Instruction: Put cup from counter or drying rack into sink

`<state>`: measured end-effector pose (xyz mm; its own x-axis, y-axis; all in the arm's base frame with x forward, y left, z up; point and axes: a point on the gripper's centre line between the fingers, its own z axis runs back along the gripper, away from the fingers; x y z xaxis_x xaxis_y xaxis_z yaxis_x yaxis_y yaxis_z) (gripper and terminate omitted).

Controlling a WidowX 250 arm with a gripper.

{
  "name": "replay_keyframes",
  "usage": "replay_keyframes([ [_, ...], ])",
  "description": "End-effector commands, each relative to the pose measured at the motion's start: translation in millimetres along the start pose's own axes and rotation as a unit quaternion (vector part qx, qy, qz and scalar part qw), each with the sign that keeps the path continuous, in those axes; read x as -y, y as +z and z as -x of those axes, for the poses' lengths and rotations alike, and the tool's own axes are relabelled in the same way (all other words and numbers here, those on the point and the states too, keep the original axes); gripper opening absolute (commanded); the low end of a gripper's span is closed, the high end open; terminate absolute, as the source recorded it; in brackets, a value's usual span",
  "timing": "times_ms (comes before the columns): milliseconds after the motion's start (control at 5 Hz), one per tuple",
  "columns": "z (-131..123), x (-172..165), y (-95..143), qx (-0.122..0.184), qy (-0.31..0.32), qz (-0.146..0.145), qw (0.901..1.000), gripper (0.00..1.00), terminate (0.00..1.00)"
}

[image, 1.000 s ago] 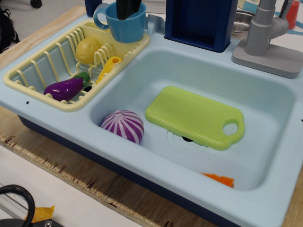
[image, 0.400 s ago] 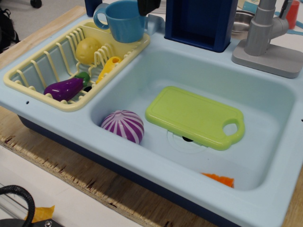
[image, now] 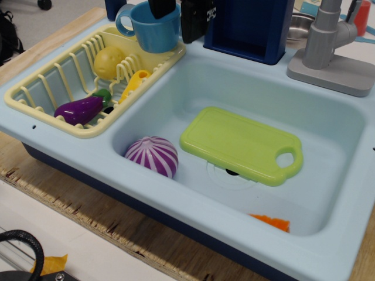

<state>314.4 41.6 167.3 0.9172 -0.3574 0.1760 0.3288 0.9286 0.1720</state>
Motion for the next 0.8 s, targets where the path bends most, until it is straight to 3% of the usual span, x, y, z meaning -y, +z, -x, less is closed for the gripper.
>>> replay_keyframes([
  [0, 1, -5, -8, -0.016, 0.015, 0.004, 0.9998, 1.0, 0.0],
  [200, 2, -4, -11, -0.018, 0.021, 0.009, 0.9996, 0.0, 0.0],
  [600, 12, 13, 5, -0.007, 0.041, -0.001, 0.9992, 0.0, 0.0],
])
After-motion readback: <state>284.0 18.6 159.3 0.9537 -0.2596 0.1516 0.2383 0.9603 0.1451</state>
